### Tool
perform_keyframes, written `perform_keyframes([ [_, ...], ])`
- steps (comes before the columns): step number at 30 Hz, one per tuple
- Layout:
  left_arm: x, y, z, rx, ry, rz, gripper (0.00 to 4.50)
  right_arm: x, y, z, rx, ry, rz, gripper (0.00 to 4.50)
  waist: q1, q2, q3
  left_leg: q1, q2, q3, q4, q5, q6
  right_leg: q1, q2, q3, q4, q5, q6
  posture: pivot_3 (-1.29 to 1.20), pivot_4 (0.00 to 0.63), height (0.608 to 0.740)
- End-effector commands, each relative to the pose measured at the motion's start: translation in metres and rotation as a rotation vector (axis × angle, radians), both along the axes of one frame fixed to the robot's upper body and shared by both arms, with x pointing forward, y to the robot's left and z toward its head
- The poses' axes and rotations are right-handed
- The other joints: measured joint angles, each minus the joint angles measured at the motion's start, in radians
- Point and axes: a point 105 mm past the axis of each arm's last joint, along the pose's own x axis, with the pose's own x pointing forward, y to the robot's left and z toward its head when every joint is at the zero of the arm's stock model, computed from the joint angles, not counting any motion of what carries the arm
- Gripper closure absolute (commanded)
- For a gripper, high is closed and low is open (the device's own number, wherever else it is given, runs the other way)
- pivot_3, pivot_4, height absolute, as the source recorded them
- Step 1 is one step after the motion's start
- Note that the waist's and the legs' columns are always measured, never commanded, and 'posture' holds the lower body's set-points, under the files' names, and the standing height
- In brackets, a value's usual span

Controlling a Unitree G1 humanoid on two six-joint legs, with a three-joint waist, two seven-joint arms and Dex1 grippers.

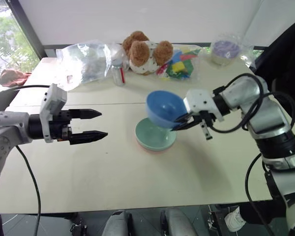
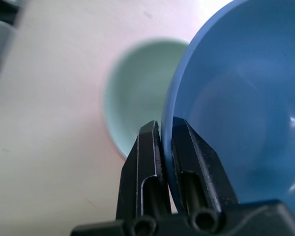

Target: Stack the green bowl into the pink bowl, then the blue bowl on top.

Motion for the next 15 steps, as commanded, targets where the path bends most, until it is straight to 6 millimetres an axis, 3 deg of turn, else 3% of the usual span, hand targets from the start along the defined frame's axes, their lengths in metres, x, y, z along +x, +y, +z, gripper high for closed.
perform_keyframes([
  [1,-0.001,0.000,0.009,0.018,-0.043,-0.008,0.00,-0.011,0.010,-0.003,-0.017,-0.004,0.069,4.43,0.006,0.000,0.000,0.000,0.000,0.000,0.000,0.000,0.000,0.000,0.000,0.000,0.000,0.000,0.000,0.00,0.150,0.740],
  [5,-0.003,0.002,0.009,0.023,-0.043,-0.002,0.00,-0.012,0.015,-0.012,-0.051,0.001,0.105,4.43,0.009,0.000,0.000,0.000,0.000,0.000,0.000,0.000,0.000,0.000,0.000,0.000,0.000,0.000,0.000,0.00,0.150,0.740],
  [8,-0.004,0.003,0.010,0.024,-0.042,0.003,0.00,-0.009,0.017,-0.017,-0.064,0.001,0.108,3.37,0.010,0.000,0.000,0.000,0.000,0.000,0.000,0.000,0.000,0.000,0.001,0.000,0.000,0.000,0.000,0.00,0.150,0.740],
  [14,-0.007,0.002,0.009,0.020,-0.034,0.004,0.00,0.001,0.018,-0.013,-0.051,-0.038,0.073,0.32,0.011,0.000,0.000,0.000,0.000,0.000,0.000,0.000,0.000,0.000,0.001,0.000,0.000,0.000,0.000,0.00,0.150,0.740],
  [15,-0.008,0.002,0.010,0.016,-0.031,0.000,0.00,0.000,0.017,-0.007,-0.033,-0.038,0.065,0.03,0.011,0.000,0.000,0.000,0.000,0.000,0.000,0.000,0.000,0.000,0.001,0.000,0.000,0.000,0.000,0.00,0.150,0.740],
])
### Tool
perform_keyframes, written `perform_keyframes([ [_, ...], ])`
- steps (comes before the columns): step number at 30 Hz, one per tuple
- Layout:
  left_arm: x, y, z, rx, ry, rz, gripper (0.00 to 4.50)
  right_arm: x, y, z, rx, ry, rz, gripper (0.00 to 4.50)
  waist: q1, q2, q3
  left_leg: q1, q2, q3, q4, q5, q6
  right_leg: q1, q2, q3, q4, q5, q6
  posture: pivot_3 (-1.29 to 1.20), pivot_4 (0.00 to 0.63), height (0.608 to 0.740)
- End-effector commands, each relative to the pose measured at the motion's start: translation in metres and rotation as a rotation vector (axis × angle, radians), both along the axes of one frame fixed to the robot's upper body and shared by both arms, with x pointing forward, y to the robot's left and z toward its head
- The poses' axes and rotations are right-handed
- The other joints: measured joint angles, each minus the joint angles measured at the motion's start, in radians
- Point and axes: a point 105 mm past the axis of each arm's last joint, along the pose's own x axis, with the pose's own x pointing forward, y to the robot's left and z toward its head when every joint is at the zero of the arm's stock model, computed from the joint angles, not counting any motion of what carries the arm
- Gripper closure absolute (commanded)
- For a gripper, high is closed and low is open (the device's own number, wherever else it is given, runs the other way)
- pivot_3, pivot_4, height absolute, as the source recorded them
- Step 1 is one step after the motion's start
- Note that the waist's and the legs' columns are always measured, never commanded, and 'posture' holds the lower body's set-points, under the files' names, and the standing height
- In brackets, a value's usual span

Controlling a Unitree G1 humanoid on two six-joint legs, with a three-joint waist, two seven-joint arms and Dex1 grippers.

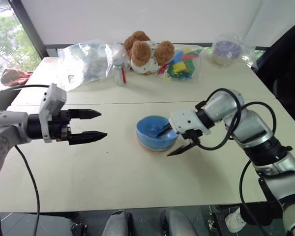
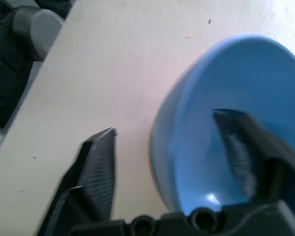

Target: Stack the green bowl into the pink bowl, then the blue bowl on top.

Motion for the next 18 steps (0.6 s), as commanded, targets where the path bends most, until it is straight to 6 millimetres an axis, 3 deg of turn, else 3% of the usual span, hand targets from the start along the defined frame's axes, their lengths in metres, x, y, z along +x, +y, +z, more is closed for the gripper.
perform_keyframes([
  [1,-0.006,-0.001,0.015,0.004,-0.052,-0.013,0.00,-0.002,0.001,0.029,0.070,-0.063,-0.009,0.03,0.000,0.000,0.000,0.000,0.000,0.000,0.000,0.000,0.000,0.000,0.000,0.000,0.000,0.000,0.000,0.00,0.150,0.740],
  [4,-0.008,-0.003,0.015,-0.004,-0.042,-0.022,0.00,-0.006,-0.006,0.050,0.150,-0.047,-0.065,0.03,0.001,0.000,0.000,0.000,0.000,0.000,0.000,0.000,0.000,0.000,0.000,0.000,0.000,0.000,0.000,0.00,0.150,0.740],
  [10,-0.011,-0.005,0.016,-0.018,-0.035,-0.025,0.00,-0.016,-0.047,0.079,0.285,0.035,-0.302,0.03,0.006,0.000,0.000,0.000,0.000,-0.001,0.000,0.000,0.001,0.001,-0.001,0.000,-0.001,0.000,0.000,0.00,0.150,0.740],
  [15,-0.013,-0.004,0.014,-0.009,-0.032,-0.016,0.00,-0.019,-0.086,0.072,0.327,0.091,-0.545,0.03,0.004,-0.001,0.000,0.000,0.000,-0.001,0.000,0.000,0.001,0.001,-0.001,0.000,-0.001,0.000,0.000,0.00,0.150,0.740],
  [18,-0.014,-0.004,0.013,-0.009,-0.021,-0.003,0.00,-0.023,-0.098,0.063,0.340,0.119,-0.626,0.03,0.002,-0.001,0.000,0.000,0.000,0.000,-0.001,0.000,0.001,0.001,-0.001,0.000,-0.001,0.000,0.000,0.00,0.150,0.740],
])
